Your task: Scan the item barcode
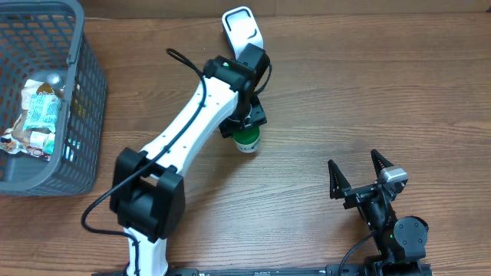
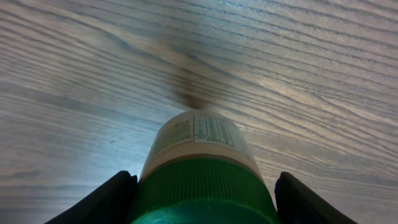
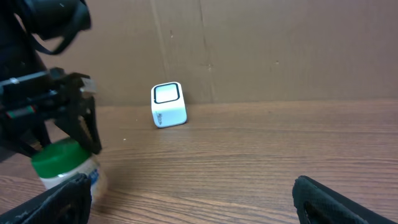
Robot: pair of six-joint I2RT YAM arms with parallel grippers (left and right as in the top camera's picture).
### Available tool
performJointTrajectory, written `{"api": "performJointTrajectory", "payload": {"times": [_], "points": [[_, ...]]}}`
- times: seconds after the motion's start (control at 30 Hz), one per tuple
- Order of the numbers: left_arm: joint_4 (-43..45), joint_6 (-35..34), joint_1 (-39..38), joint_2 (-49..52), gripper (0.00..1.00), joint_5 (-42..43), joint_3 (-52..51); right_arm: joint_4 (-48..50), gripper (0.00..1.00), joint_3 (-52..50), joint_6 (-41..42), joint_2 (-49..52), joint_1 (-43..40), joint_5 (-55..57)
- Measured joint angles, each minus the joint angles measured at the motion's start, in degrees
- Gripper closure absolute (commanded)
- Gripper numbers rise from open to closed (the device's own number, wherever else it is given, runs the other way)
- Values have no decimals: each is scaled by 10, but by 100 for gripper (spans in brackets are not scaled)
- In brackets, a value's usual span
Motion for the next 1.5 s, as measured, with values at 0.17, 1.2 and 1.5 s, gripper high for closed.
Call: {"api": "performJointTrajectory", "payload": {"times": [0.17,1.2,1.5], "points": [[25,-7,-13,31,75,0,0,0,0,0,0,0,0,0],[-20,283,-24,76,11,-5,38,0,0,0,0,0,0,0],[-7,303,-33,76,31,-4,26,0,0,0,0,0,0,0]]}}
